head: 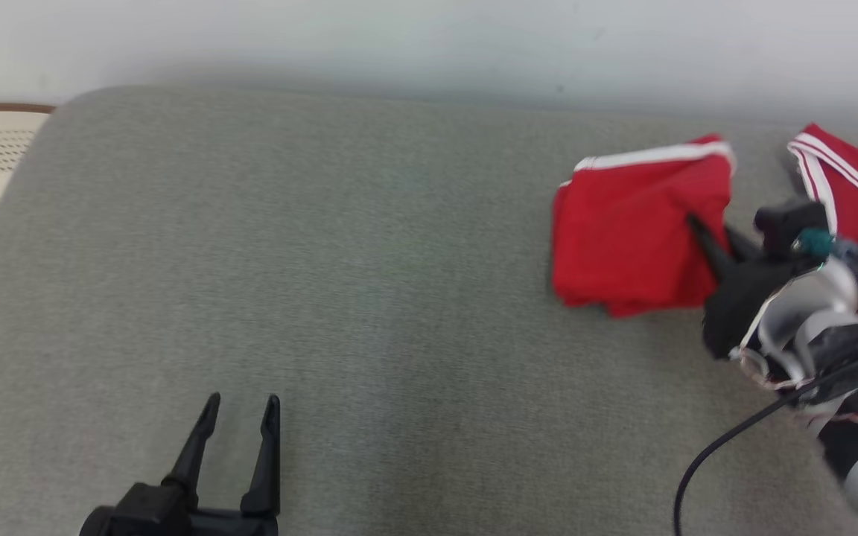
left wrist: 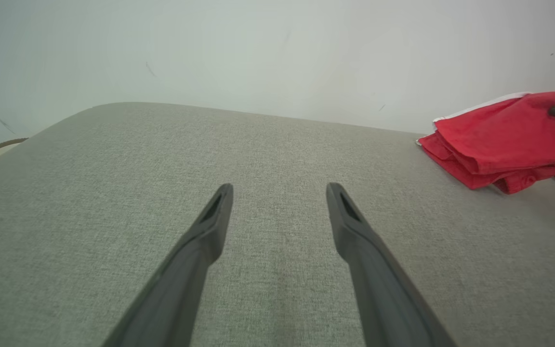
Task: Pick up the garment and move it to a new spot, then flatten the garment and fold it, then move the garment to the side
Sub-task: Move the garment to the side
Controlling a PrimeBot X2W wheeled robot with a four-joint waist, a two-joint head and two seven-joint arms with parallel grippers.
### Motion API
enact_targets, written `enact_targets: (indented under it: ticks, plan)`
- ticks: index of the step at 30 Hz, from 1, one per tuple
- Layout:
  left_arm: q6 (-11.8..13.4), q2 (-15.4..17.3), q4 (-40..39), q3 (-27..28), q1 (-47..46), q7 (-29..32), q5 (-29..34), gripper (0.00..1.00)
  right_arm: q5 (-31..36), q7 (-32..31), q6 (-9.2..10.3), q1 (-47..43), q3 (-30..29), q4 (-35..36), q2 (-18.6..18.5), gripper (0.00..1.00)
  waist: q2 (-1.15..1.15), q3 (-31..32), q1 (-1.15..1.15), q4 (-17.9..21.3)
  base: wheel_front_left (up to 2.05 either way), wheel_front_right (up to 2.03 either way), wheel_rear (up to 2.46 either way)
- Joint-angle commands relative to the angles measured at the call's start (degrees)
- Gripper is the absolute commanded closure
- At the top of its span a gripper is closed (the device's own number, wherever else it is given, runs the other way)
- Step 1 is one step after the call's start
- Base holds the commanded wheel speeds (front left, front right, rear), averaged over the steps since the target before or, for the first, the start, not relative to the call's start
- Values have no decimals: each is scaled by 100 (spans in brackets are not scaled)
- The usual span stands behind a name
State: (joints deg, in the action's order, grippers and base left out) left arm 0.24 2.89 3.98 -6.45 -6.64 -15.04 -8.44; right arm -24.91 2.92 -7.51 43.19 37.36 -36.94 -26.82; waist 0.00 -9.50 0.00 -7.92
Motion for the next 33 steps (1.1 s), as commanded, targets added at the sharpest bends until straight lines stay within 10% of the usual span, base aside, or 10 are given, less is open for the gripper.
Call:
enact_targets:
  ticks: [1,33]
  plan:
    - [-16,4,-41,34,-95,-18,47,0,18,-33,6,211,91,70,-143,100,0,-346,0,355,0,0,0]
    - [-399,170,-1014,341,-483,-12,573,0,-1342,-786,6,2879,2656,-428,-2330,100,0,-1445,0,725,0,0,0]
